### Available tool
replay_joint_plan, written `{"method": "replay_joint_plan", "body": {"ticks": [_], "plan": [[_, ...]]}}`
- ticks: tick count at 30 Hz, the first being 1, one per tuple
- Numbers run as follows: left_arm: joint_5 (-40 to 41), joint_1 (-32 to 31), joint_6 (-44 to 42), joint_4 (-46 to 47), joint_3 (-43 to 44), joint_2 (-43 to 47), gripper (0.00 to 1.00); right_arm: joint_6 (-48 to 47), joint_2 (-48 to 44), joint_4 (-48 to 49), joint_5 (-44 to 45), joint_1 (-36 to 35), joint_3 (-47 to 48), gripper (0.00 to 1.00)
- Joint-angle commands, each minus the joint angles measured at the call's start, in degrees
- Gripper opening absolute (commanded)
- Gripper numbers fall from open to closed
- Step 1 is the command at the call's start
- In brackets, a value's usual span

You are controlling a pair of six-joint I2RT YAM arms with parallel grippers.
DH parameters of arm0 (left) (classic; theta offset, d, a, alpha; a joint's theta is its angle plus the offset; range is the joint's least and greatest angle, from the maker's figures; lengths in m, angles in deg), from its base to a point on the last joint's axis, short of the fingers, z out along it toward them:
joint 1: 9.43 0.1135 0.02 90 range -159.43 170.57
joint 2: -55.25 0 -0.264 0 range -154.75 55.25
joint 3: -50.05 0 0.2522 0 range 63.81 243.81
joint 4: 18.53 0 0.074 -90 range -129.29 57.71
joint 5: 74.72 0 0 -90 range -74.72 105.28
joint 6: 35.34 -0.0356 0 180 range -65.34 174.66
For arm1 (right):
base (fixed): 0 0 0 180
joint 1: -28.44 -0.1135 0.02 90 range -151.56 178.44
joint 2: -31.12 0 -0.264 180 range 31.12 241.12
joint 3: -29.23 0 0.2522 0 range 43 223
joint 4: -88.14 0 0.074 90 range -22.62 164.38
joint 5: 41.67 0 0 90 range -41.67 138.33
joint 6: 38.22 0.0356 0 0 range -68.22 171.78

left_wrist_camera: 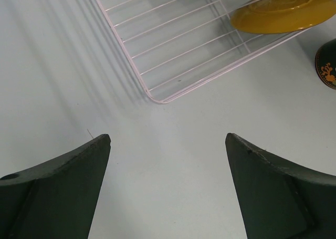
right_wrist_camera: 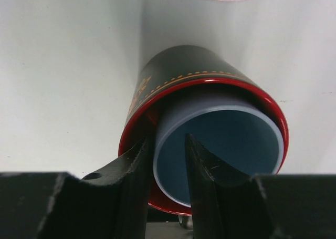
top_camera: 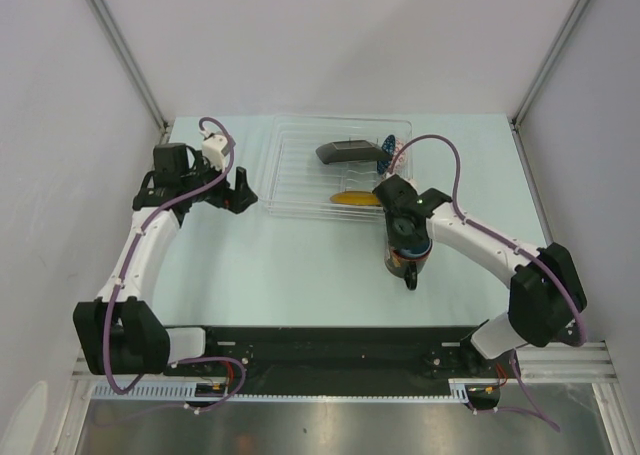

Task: Load the mixed dishes into the dish rack

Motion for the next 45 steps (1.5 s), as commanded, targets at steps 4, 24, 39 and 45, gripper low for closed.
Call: {"method": "replay_joint_plan", "body": {"ticks": [4, 24, 39, 45], "plan": [[-0.52, -0.25, -1.23, 1.31, -0.89, 2.06, 0.96, -0.33, 1.63, -0.05, 1.24, -1.41, -0.7, 0.23], [-1.13, -0.25, 0.53, 1.4, 0.25, 2.68, 0.96, -5.16, -9.17, -7.59, -2.1, 2.28, 14.03, 0.0], [-40.28, 6.16, 33.43, 12.72, 11.33, -1.88, 1.0, 14.23, -15.51, 21.18, -45.32, 4.92, 19.54, 0.0], [-51.05, 8.1, 76.29, 54.55, 1.75, -5.15, 1.0, 24.97, -13.93, 40.54, -54.4, 3.6, 12.58, 0.0]]}}
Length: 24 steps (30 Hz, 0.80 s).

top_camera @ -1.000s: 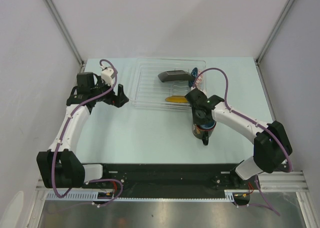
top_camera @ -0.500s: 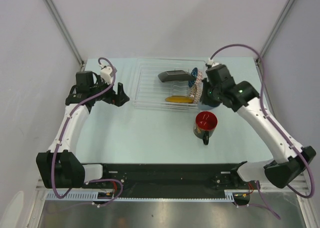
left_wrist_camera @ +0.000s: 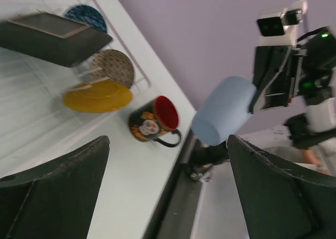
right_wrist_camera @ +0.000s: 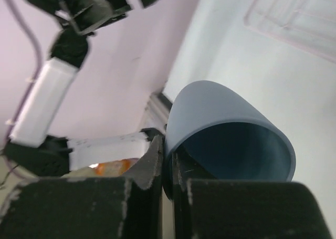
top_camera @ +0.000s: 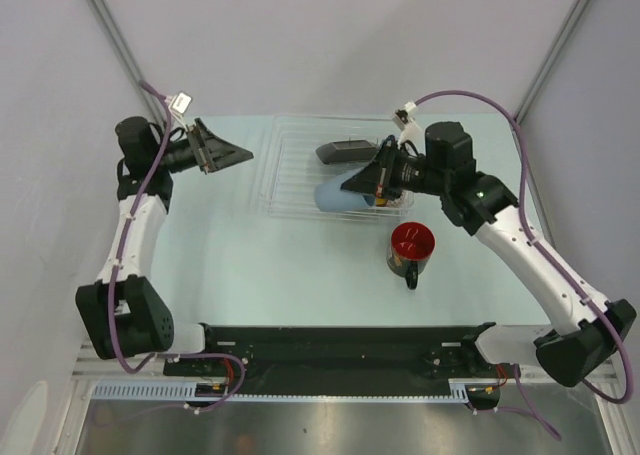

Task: Load the mixed dishes into the dish rack

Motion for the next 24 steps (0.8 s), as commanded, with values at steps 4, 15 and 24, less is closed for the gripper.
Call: {"method": "replay_joint_plan", "body": {"ticks": [4, 15, 24], "plan": [[-13.93, -2.09, 23.39, 23.22, -5.58, 1.79, 1.0, 14.88, 2.47, 29.19, -10.71, -3.07, -3.59, 0.0], [-12.52, -10.0, 11.43, 8.27, -5.85, 7.6, 1.0, 23.23, 11.0, 44.24, -10.53, -6.24, -5.26, 0.0], [-12.08, -11.32, 10.37, 7.21, -6.64, 8.39, 1.0, 30.17, 14.87, 58.55, -8.51, -6.42, -7.45, 0.0]]}}
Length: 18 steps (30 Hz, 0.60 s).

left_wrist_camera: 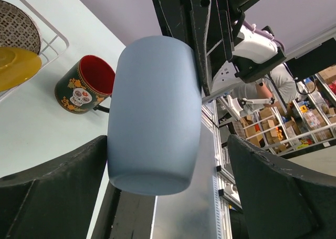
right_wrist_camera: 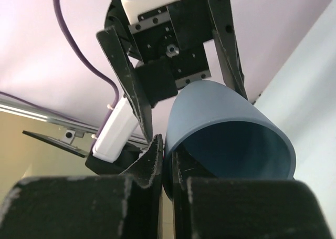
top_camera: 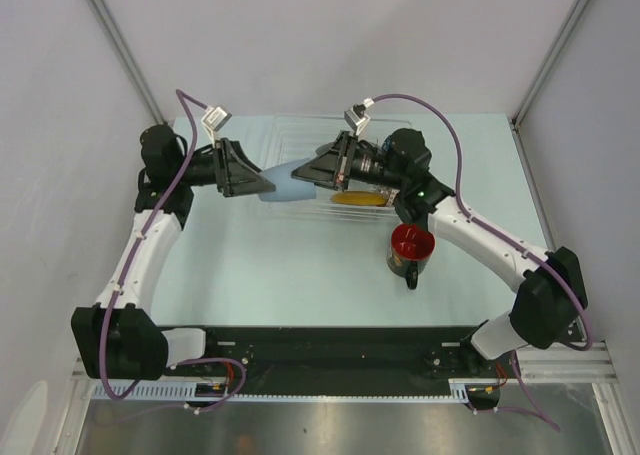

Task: Load the mixed dishes into the dish rack

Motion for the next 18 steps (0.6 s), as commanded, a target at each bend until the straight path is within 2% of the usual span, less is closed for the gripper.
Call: {"method": "replay_joint_plan", "body": {"ticks": [1, 8, 11, 18], "plan": [[-1.55, -1.49, -1.58, -0.64, -0.78, 2.14, 1.0, 5.24, 2.06, 14.2, 2.31, -0.26, -0.96, 0.0], [-0.93, -1.67, -1.67, -0.55, -0.34, 2.49, 0.99, 13.4, 6.71, 26.07, 4.42, -1.31, -4.3, 0.0], [-0.58, -1.67, -1.85, -0.55, 0.01, 2.67, 0.98, 16.75, 8.47, 34.31, 5.29, -2.37, -6.15, 0.0], [0.56, -1.67, -5.01, -4.31, 0.62, 2.58, 0.92, 19.75, 11.29, 37.68, 6.0, -3.51, -6.86, 0.0]]}}
